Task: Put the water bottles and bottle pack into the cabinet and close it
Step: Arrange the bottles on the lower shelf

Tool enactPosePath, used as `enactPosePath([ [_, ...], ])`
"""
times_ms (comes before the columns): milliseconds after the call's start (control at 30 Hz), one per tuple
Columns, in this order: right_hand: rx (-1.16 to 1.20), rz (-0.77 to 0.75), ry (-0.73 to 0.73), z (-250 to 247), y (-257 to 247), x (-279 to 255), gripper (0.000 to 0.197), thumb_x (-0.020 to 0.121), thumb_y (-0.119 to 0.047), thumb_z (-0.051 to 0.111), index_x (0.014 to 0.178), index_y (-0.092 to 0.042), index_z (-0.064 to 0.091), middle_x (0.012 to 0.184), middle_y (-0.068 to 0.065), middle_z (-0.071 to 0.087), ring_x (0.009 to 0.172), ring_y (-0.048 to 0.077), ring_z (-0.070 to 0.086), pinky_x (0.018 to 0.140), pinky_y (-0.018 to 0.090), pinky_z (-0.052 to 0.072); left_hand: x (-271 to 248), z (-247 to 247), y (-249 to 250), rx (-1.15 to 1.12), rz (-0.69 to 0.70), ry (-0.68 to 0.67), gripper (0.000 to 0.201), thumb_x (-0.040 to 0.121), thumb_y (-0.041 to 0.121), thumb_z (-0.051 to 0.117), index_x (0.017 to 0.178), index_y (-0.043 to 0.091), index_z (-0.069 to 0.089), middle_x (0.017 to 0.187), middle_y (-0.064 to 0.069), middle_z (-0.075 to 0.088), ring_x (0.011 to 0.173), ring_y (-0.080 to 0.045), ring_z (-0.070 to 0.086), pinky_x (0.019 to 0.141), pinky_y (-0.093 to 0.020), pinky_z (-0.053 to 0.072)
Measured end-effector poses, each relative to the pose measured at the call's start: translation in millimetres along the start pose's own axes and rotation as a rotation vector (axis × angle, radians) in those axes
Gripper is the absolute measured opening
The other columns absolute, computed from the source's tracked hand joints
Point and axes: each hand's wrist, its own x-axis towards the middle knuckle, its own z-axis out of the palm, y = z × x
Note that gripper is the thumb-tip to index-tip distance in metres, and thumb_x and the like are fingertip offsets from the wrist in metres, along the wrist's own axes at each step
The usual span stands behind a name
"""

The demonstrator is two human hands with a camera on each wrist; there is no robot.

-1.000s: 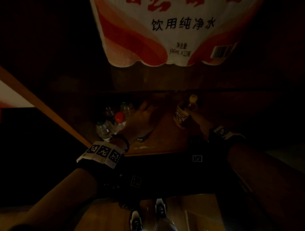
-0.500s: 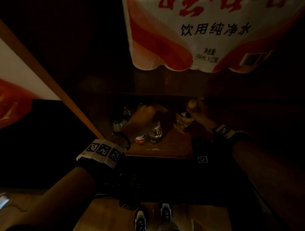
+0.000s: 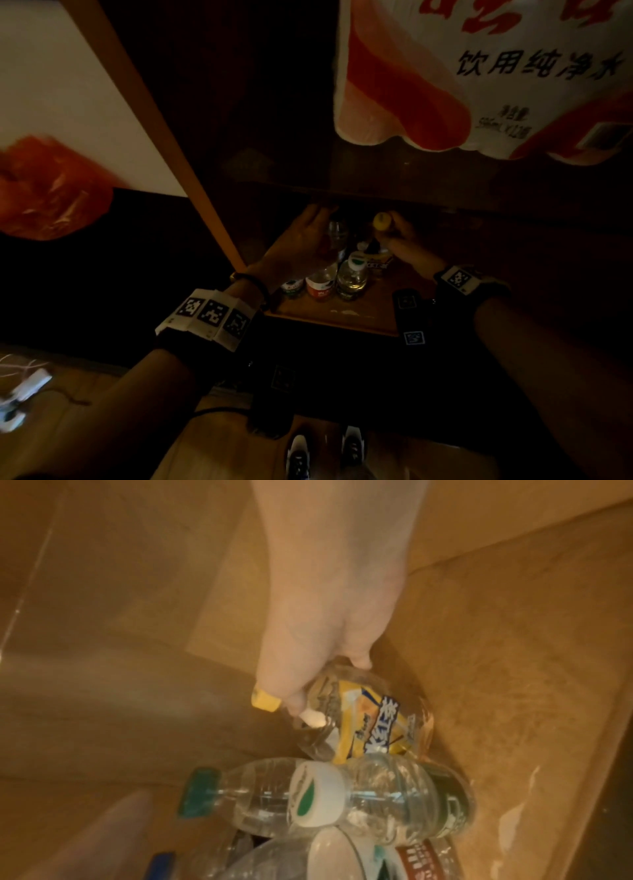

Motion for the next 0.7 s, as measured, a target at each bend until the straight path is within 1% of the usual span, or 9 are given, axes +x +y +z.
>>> enactPosePath([
  [100, 0.033, 0.014, 0.011, 2.4, -1.9, -0.3, 0.044, 0.093, -0.004, 0.051, 0.137, -0.006, 0.042, 0.139, 0.016, 0.048, 0.125, 0.027, 0.048, 0.096, 0.034, 0.040, -1.9, 6.4, -8.5, 0.147, -0.025, -0.098, 0.089, 0.080, 0.034, 0.071, 0.150, 0.011, 0.021, 0.161, -0.006, 0.009, 0.149, -0.025, 0.003, 0.121, -0.042, 0.015],
  [167, 0.078, 0.032, 0.013, 3.8, -1.4, -0.7, 0.041, 0.094, -0.004, 0.049, 0.135, -0.005, 0.043, 0.138, 0.016, 0.049, 0.128, 0.029, 0.047, 0.090, 0.030, 0.042, -2.1, 9.1, -10.9, 0.200, -0.034, -0.142, 0.100, 0.079, 0.041, 0.070, 0.153, 0.016, 0.008, 0.162, -0.003, 0.001, 0.150, -0.023, -0.007, 0.122, -0.042, 0.002],
  [233, 0.126, 0.050, 0.003, 4.8, -1.8, -4.5, 0.042, 0.095, -0.005, 0.048, 0.137, -0.007, 0.042, 0.139, 0.015, 0.048, 0.129, 0.030, 0.046, 0.083, 0.026, 0.045, -2.1, 11.1, -11.4, 0.238, -0.035, -0.155, 0.103, 0.079, 0.042, 0.069, 0.153, 0.017, 0.003, 0.162, -0.001, -0.003, 0.149, -0.021, -0.010, 0.120, -0.039, -0.004],
  [367, 0.217, 0.140, 0.006, 2.4, 2.7, -17.6, 0.063, 0.095, -0.013, 0.049, 0.150, -0.018, 0.019, 0.145, 0.006, 0.038, 0.136, 0.026, 0.037, 0.100, 0.038, 0.036, -2.2, 11.6, -10.3, 0.264, -0.045, -0.151, 0.103, 0.078, 0.040, 0.071, 0.153, 0.019, 0.003, 0.163, 0.000, -0.003, 0.150, -0.021, -0.007, 0.119, -0.037, 0.000],
  [400, 0.264, 0.156, 0.021, 1.1, 5.4, -20.4, 0.064, 0.094, -0.011, 0.050, 0.150, -0.017, 0.018, 0.141, 0.005, 0.039, 0.134, 0.025, 0.038, 0.101, 0.039, 0.036, -2.5, 11.6, -10.6, 0.271, -0.044, -0.151, 0.103, 0.078, 0.039, 0.071, 0.153, 0.019, 0.003, 0.163, 0.000, -0.003, 0.150, -0.021, -0.005, 0.120, -0.037, 0.003],
  [467, 0.288, 0.183, 0.027, 0.2, 10.3, -25.0, 0.059, 0.092, -0.008, 0.051, 0.145, -0.018, 0.028, 0.133, 0.004, 0.046, 0.130, 0.025, 0.044, 0.095, 0.037, 0.042, -3.4, 12.2, -11.5, 0.287, -0.038, -0.156, 0.102, 0.079, 0.037, 0.071, 0.153, 0.021, 0.003, 0.163, -0.001, -0.004, 0.150, -0.022, -0.004, 0.120, -0.037, 0.006],
  [533, 0.264, 0.204, -0.002, 1.8, 11.5, -32.1, 0.056, 0.091, -0.010, 0.050, 0.143, -0.023, 0.032, 0.137, 0.001, 0.046, 0.127, 0.022, 0.044, 0.087, 0.030, 0.044, -4.2, 13.1, -11.9, 0.310, -0.023, -0.167, 0.099, 0.081, 0.037, 0.069, 0.153, 0.023, 0.002, 0.162, -0.001, -0.007, 0.150, -0.023, -0.005, 0.120, -0.038, 0.005],
  [633, 0.205, 0.190, -0.072, 5.1, 5.8, -45.9, 0.065, 0.092, -0.017, 0.050, 0.148, -0.031, 0.021, 0.144, -0.007, 0.035, 0.133, 0.016, 0.035, 0.101, 0.034, 0.037, -6.5, 12.9, -13.6, 0.308, -0.009, -0.164, 0.090, 0.085, 0.033, 0.064, 0.153, 0.026, 0.005, 0.162, -0.002, -0.006, 0.150, -0.025, -0.005, 0.120, -0.039, 0.002],
  [700, 0.197, 0.198, -0.077, 6.4, -0.4, -59.9, 0.065, 0.095, -0.011, 0.044, 0.150, -0.030, 0.016, 0.148, -0.004, 0.031, 0.138, 0.019, 0.031, 0.105, 0.033, 0.033, -10.1, 12.0, -12.9, 0.296, 0.011, -0.132, 0.082, 0.087, 0.029, 0.061, 0.152, 0.026, 0.011, 0.163, -0.003, -0.002, 0.150, -0.026, -0.002, 0.120, -0.042, -0.001],
])
